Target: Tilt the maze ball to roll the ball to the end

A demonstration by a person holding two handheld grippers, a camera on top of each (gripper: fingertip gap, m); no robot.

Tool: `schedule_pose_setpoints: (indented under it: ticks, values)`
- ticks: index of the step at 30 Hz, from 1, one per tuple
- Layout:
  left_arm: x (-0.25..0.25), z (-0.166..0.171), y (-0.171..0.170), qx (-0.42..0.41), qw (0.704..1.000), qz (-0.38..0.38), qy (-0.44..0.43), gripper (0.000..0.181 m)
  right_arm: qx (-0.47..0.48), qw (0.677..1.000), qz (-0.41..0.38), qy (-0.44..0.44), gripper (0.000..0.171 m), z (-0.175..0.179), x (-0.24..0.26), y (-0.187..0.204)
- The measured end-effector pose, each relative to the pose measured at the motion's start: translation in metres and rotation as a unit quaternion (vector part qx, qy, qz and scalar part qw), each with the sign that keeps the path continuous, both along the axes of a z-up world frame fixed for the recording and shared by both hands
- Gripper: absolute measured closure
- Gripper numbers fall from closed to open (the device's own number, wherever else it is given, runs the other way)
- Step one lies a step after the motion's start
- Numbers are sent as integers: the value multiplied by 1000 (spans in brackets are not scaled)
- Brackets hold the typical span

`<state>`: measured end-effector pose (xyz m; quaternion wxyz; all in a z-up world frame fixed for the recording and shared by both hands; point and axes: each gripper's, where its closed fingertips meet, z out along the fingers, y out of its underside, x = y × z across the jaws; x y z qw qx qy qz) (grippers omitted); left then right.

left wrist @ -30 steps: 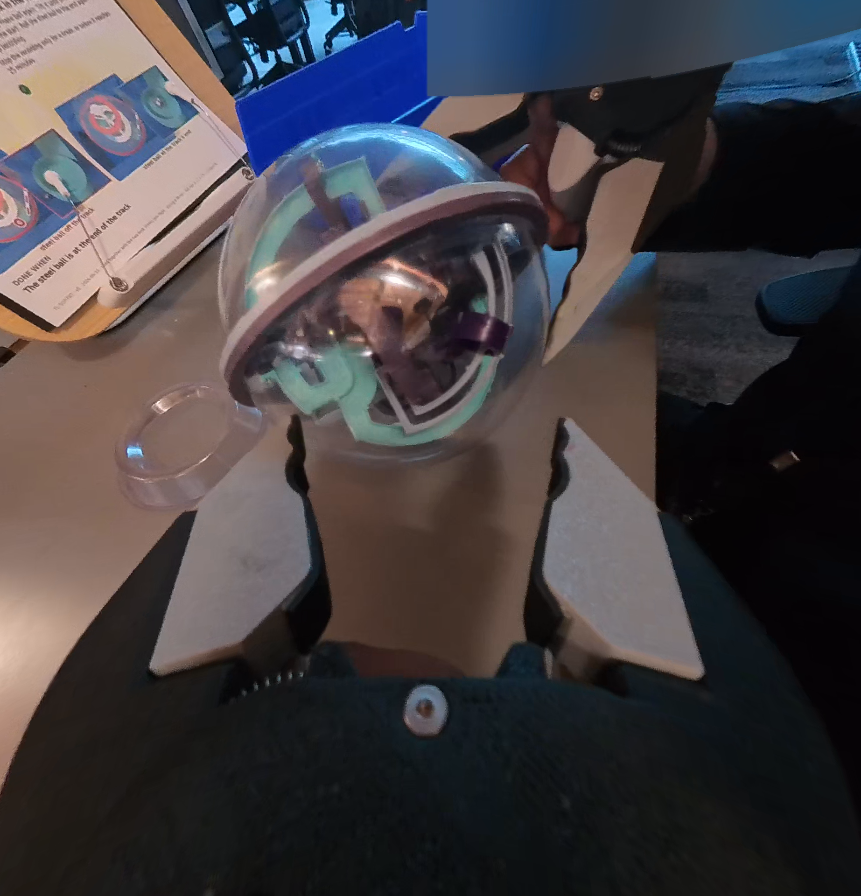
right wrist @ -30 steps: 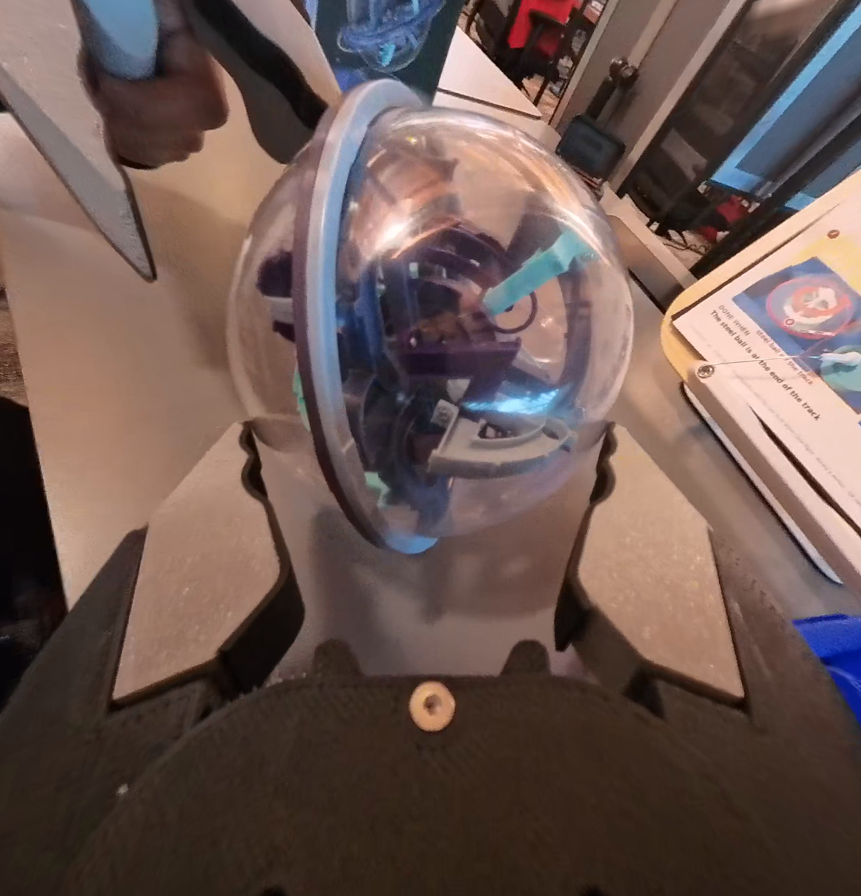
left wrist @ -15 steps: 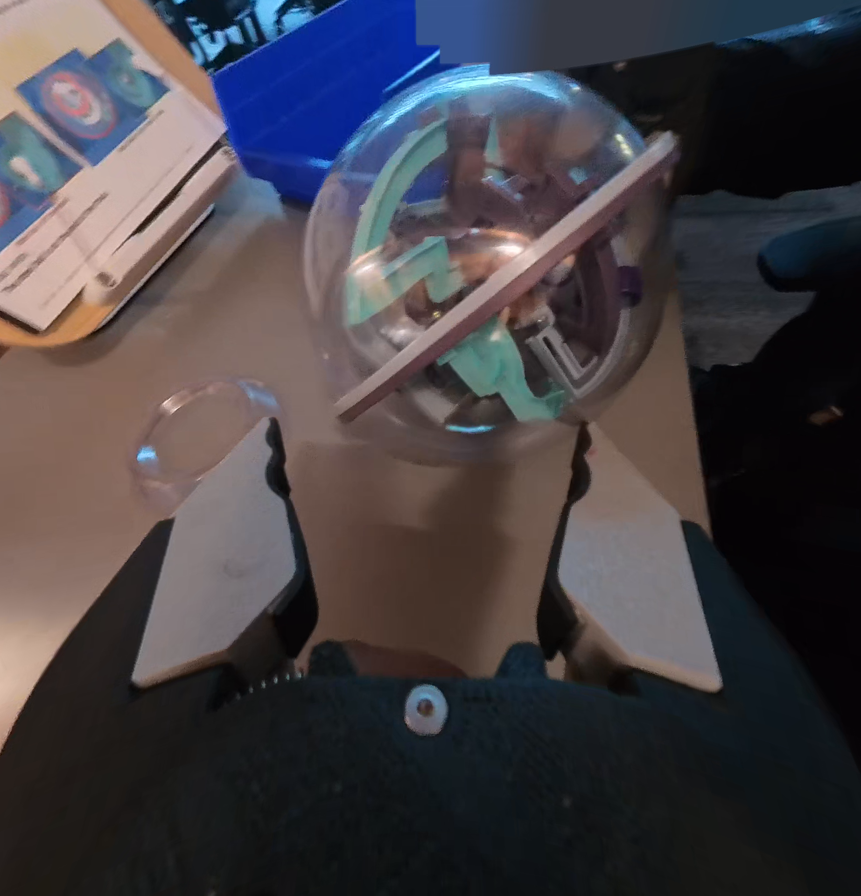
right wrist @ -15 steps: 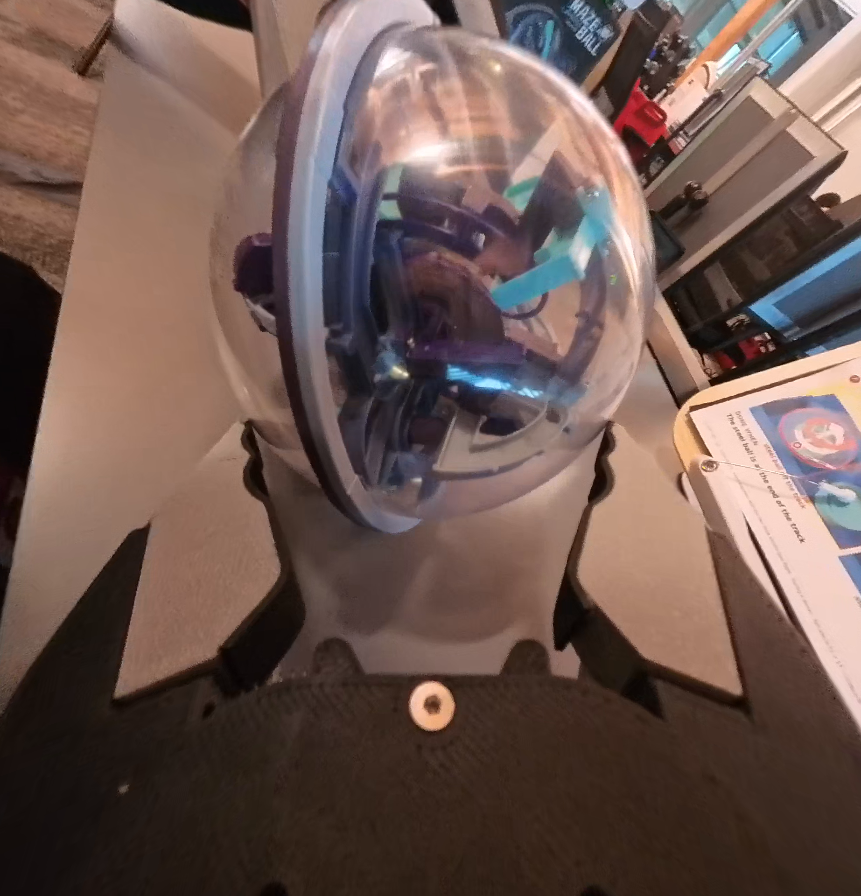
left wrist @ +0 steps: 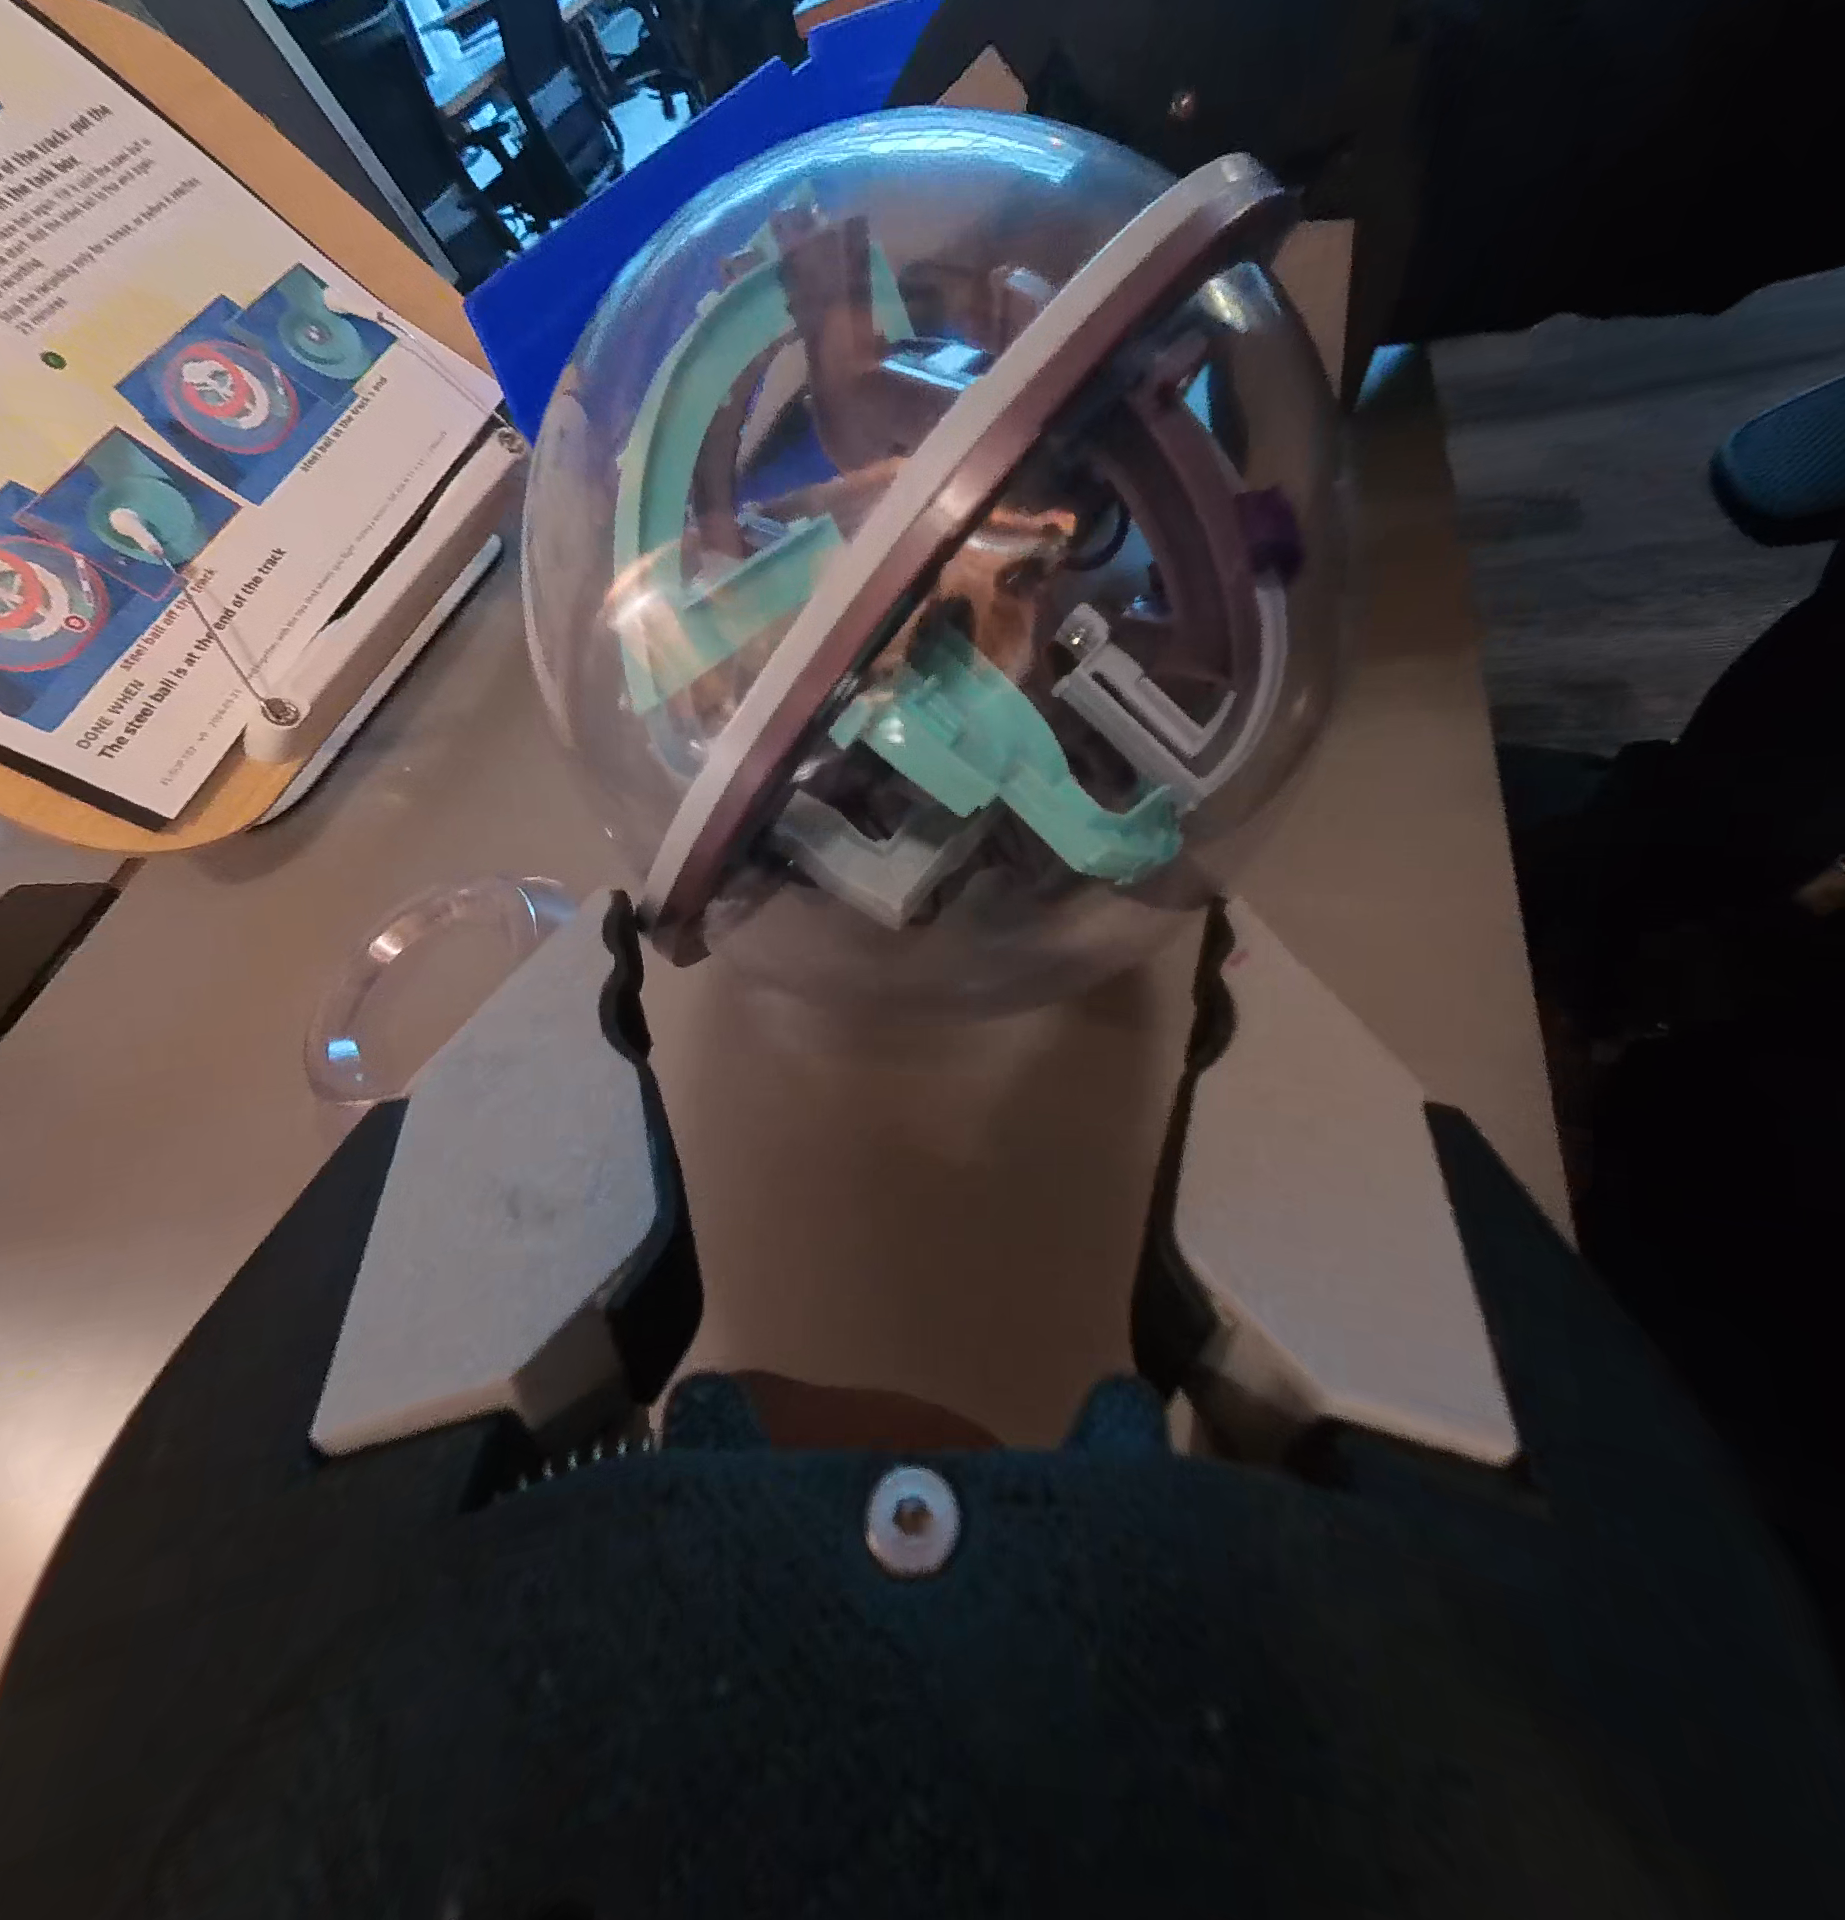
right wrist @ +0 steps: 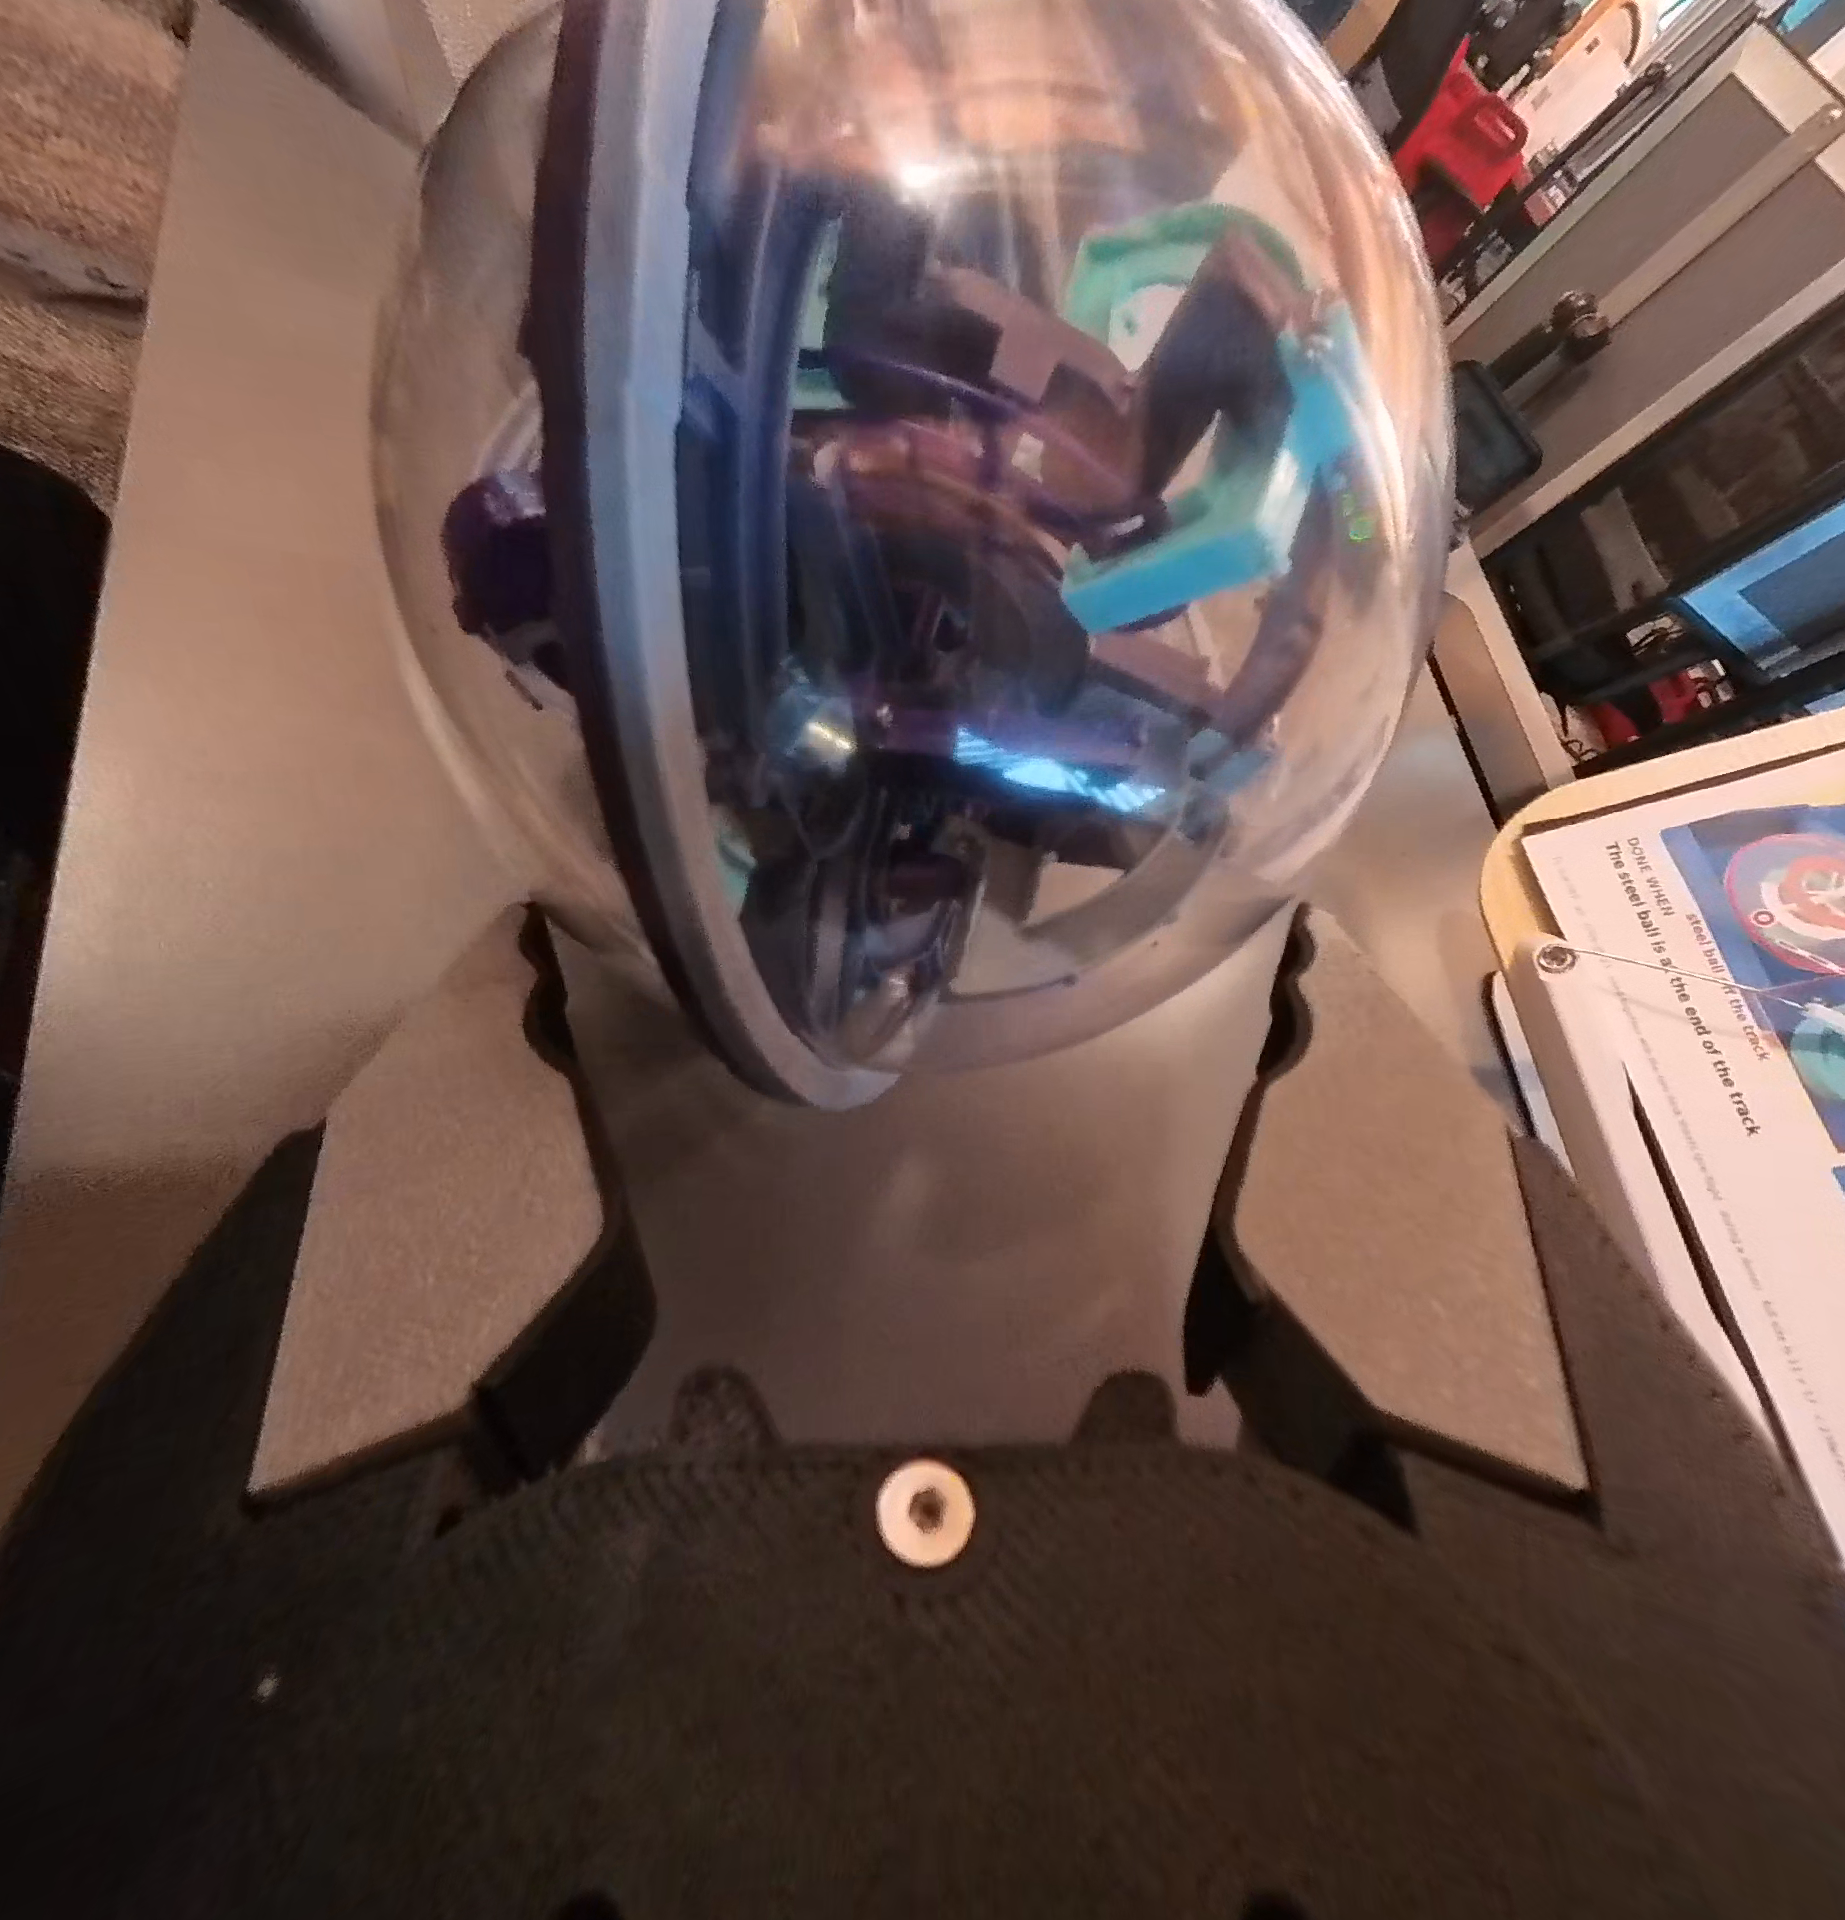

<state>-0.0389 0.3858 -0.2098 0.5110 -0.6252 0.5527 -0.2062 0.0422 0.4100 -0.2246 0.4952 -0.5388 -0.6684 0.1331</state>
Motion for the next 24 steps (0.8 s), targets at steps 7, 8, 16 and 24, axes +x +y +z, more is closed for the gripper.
schedule_pose_setpoints:
  ticks: [7, 8, 16, 24]
  values:
    - [-7, 3, -7, 1, 1000, 1, -19, 92, 5, 999, -23, -27, 42, -1, 8, 5]
    - [-8, 3, -9, 3, 1000, 0, -20, 92, 5, 999, -23, -31, 43, -2, 8, 4]
    - [-9, 6, -15, 17, 999, -12, -25, 98, -9, 999, -9, -38, 50, -9, 7, -3]
    - [-6, 4, -9, 21, 1000, -14, -11, 92, -11, 1000, 1, -24, 49, -7, 3, -3]
